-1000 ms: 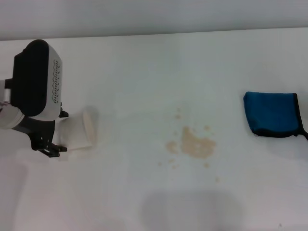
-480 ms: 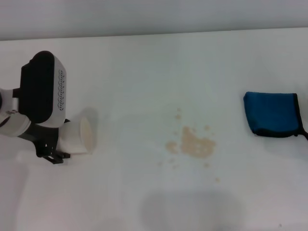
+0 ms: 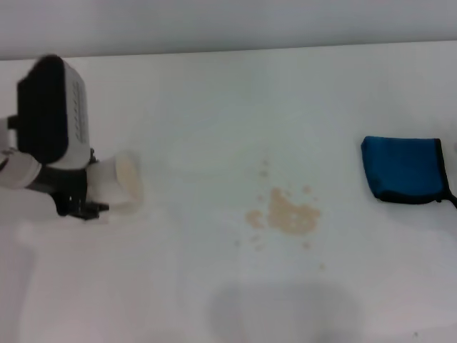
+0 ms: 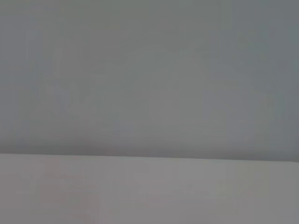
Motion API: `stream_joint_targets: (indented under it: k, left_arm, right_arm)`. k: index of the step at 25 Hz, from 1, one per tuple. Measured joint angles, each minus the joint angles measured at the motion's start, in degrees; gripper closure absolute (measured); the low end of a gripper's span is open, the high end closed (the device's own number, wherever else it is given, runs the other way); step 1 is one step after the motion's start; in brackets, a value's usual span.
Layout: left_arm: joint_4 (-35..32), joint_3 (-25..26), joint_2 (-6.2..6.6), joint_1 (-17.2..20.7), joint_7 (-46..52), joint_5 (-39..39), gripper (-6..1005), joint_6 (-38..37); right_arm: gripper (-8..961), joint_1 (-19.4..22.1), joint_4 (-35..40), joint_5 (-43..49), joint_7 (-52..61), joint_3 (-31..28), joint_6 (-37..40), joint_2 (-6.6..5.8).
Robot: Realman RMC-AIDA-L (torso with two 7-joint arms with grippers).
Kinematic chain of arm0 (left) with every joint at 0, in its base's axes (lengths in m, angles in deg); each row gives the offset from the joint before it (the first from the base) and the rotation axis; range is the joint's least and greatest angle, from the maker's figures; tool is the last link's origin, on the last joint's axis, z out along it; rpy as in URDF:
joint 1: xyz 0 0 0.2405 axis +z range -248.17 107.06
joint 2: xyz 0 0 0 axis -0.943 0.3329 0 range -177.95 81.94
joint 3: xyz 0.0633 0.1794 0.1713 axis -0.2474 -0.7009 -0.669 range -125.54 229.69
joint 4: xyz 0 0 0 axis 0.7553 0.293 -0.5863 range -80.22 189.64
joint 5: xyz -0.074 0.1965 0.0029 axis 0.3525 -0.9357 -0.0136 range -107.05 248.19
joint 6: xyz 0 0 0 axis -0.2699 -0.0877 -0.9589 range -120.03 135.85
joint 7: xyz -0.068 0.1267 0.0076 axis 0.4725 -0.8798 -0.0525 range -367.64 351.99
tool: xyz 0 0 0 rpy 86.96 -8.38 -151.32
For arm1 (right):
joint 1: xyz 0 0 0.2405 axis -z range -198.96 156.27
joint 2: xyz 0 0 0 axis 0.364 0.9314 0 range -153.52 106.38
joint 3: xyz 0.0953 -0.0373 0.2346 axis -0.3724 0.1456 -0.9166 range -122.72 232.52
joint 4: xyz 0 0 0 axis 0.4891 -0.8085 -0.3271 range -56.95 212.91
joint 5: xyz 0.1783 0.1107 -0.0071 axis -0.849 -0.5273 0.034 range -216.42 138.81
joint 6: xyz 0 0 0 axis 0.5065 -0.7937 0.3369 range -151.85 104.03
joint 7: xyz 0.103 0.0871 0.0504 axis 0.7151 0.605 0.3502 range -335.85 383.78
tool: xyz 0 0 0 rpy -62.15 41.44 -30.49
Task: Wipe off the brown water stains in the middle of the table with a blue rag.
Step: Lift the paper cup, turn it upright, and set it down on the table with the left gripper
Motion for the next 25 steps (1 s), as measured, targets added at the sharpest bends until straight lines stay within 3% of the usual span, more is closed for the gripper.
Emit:
stream_joint_targets:
  k: [6,8,9,14,17,19,25]
  left_arm:
    - [-4.6,5.9,-0.27,3.9,-0.9,9.2,294,-3.1]
    - [-4.8,8.4,-0.42,6.4,-3.1,18.0,304,-5.8]
    - [-4.8,8.4,-0.42,6.4,-3.1,18.0,308,-5.8]
    - [-2.4,8.9,-0.56,11.0,-7.3,32.3,341,-8.1]
    - [0.1,8.9,-0.63,11.9,-8.3,37.0,359,-8.2]
    - [7.0,9.1,-0.58,12.2,-12.1,44.5,368,-7.6]
    - [17.1,9.4,-0.38,12.3,-19.8,54.1,369,-4.7]
  right_arm:
    - [82,-0.1,0.1,0.0,0.0,0.0,-0.3,0.00]
    - [82,-0.3,0.1,0.0,0.0,0.0,-0.5,0.00]
    - [82,-0.3,0.1,0.0,0.0,0.0,-0.5,0.00]
    - [82,-0.5,0.3,0.0,0.4,0.0,-2.4,0.00]
    - [82,-0.5,0.7,0.0,1.2,0.0,-3.6,0.00]
    - [82,-0.4,0.8,0.0,1.4,0.0,-4.6,0.00]
    - [82,-0.1,1.2,0.0,1.5,0.1,-7.2,0.00]
